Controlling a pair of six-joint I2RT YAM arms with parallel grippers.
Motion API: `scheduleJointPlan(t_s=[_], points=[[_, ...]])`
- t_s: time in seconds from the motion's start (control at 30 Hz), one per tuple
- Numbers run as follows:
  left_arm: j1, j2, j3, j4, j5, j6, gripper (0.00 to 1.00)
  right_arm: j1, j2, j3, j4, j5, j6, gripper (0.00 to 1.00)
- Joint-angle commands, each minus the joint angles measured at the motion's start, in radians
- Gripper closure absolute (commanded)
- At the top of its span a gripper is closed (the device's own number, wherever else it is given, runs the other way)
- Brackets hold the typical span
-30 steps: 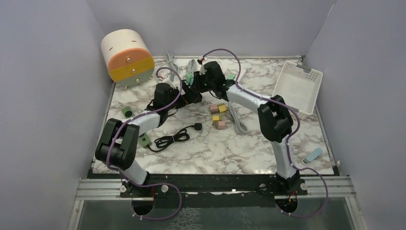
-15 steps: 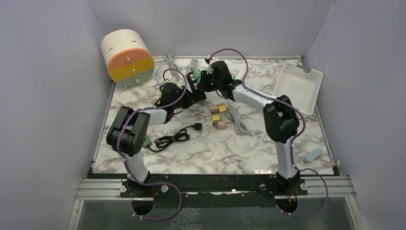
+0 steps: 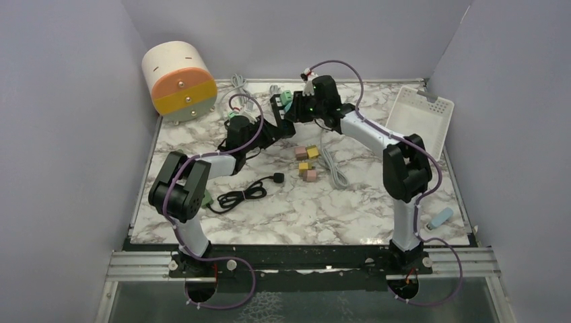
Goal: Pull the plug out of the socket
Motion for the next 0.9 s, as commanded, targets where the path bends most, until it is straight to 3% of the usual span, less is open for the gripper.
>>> scheduleJointPlan(t_s=[0.0,0.1,0.17,0.23,0.4,0.43,0.57,0.87], points=[[0.028,0.032,-0.028,-0.084,-0.157,-0.016,1.0,0.099,-0.178,0.137,-0.093,0.015,-0.11,0.99],[0.028,0.032,-0.009,-0.095,-0.154,-0.018,1.0,0.261,-0.165,0.136,-0.12,0.448,-0.344,0.99],[0.029,0.033,0.001,-0.105,-0.156,-0.013,1.0,0.291,-0.16,0.114,-0.125,0.508,-0.343,0.99],[0.028,0.037,0.011,-0.117,-0.16,-0.004,1.0,0.262,-0.195,0.047,-0.097,0.406,-0.265,0.99],[0.028,0.047,0.015,-0.124,-0.17,0.008,1.0,0.017,-0.292,-0.19,0.177,-0.327,0.156,0.99],[0.029,0.048,0.015,-0.124,-0.172,0.01,1.0,-0.005,-0.296,-0.203,0.178,-0.364,0.163,0.99],[0.029,0.042,0.024,-0.127,-0.174,0.026,1.0,-0.022,-0.33,-0.286,0.074,-0.234,0.086,0.99],[0.027,0.012,0.044,-0.142,-0.143,0.114,1.0,-0.055,-0.336,-0.542,-0.043,-0.26,0.02,0.99]])
